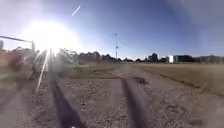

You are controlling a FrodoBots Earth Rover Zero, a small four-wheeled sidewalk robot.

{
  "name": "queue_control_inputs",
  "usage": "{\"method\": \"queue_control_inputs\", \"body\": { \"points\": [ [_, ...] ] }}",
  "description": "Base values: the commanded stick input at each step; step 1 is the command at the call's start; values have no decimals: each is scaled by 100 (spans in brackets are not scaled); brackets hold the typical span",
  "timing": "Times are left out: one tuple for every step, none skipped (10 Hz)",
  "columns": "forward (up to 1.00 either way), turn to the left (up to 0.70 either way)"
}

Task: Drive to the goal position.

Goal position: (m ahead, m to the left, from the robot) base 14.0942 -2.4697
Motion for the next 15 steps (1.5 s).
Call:
{"method": "queue_control_inputs", "body": {
  "points": [
    [50,0],
    [50,0],
    [50,0],
    [50,0],
    [50,0],
    [50,0],
    [50,0],
    [50,0],
    [50,0],
    [50,0],
    [50,0],
    [50,0],
    [50,0],
    [50,0],
    [50,0]
  ]
}}
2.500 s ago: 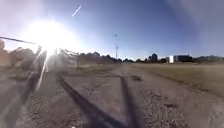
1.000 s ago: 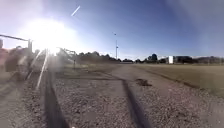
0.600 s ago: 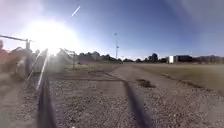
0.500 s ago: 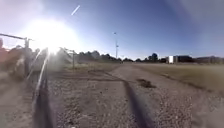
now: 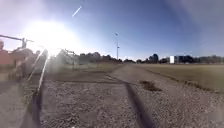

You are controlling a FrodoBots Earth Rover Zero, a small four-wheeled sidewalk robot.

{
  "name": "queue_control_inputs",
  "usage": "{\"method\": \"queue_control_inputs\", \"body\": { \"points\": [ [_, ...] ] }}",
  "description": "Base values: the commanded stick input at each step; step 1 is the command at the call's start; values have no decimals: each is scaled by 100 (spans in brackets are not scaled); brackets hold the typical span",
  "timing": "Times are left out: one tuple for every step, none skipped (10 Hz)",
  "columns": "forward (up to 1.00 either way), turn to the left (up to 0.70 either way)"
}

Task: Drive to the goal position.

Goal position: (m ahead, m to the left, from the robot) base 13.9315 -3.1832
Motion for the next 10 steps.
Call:
{"method": "queue_control_inputs", "body": {
  "points": [
    [50,0],
    [50,0],
    [50,0],
    [50,0],
    [50,0],
    [50,0],
    [50,0],
    [50,0],
    [50,0],
    [50,0]
  ]
}}
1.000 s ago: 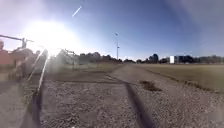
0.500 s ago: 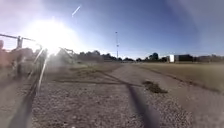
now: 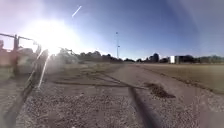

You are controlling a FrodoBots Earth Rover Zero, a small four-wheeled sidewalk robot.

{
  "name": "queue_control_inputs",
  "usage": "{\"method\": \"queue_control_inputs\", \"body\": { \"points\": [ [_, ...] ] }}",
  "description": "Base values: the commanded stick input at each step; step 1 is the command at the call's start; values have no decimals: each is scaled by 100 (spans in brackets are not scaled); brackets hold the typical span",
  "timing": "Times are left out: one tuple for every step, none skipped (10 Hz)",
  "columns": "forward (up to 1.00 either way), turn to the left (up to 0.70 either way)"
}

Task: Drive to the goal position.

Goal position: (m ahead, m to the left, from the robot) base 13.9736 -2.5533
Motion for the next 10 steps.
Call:
{"method": "queue_control_inputs", "body": {
  "points": [
    [50,0],
    [50,0],
    [50,0],
    [50,0],
    [50,0],
    [50,0],
    [50,0],
    [50,0],
    [50,-40],
    [50,-50]
  ]
}}
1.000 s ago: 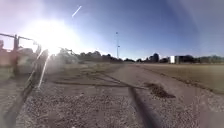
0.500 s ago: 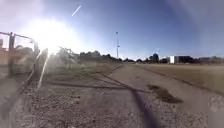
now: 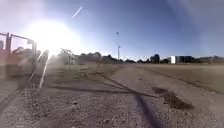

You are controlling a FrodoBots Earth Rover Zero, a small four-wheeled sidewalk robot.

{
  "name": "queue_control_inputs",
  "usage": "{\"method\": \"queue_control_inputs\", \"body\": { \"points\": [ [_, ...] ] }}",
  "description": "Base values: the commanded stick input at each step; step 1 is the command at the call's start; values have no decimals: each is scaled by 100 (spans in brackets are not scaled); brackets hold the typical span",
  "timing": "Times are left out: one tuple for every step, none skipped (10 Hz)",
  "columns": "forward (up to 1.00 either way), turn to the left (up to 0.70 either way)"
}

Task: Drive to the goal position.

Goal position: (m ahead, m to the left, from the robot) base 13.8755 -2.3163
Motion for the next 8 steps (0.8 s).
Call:
{"method": "queue_control_inputs", "body": {
  "points": [
    [50,-50],
    [50,-30],
    [50,-11],
    [50,0],
    [50,0],
    [50,0],
    [50,0],
    [50,0]
  ]
}}
